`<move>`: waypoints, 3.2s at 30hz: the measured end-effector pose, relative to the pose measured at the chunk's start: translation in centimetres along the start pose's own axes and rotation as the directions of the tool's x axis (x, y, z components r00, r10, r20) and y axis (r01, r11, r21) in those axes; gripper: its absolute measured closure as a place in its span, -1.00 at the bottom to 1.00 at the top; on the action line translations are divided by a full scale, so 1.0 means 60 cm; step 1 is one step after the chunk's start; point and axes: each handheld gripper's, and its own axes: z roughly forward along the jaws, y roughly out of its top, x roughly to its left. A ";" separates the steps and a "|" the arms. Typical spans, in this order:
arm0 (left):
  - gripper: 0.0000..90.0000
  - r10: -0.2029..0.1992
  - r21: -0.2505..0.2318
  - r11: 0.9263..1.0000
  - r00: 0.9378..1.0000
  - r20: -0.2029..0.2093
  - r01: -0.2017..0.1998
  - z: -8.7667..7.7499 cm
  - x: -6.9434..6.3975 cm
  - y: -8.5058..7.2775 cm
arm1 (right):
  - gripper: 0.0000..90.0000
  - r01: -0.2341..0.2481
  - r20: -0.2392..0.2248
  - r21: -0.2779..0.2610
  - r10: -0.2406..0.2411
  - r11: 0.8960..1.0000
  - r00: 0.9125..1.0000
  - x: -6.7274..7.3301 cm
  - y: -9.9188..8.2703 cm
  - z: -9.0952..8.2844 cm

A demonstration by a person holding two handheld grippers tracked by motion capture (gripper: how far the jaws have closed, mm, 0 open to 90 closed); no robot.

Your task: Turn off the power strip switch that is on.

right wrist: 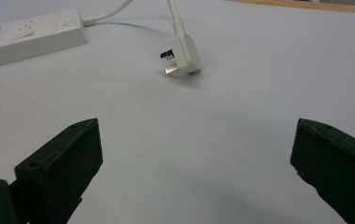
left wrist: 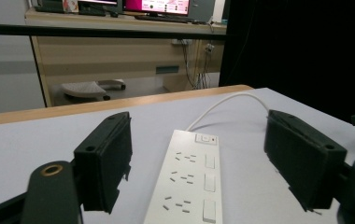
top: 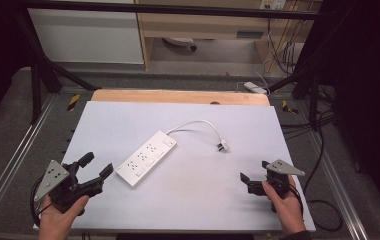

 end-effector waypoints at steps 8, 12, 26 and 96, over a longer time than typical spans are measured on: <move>-0.20 -0.013 -0.009 1.000 1.000 -0.001 0.013 0.001 0.005 0.004 | -0.94 -0.004 0.001 -0.002 0.004 1.000 1.000 0.000 0.000 0.000; -0.10 -0.022 -0.006 1.000 1.000 0.011 0.022 0.004 0.007 0.004 | -0.94 -0.004 0.000 0.001 0.004 1.000 1.000 0.000 0.000 0.000; 0.44 -0.021 0.018 1.000 1.000 0.013 0.021 0.012 0.012 0.003 | -0.94 -0.005 0.000 0.004 0.005 1.000 1.000 0.000 0.000 0.001; 1.00 0.005 0.325 0.945 0.994 0.107 -0.040 0.102 0.005 -0.027 | -0.94 -0.005 0.006 0.011 0.005 1.000 1.000 -0.001 -0.001 0.001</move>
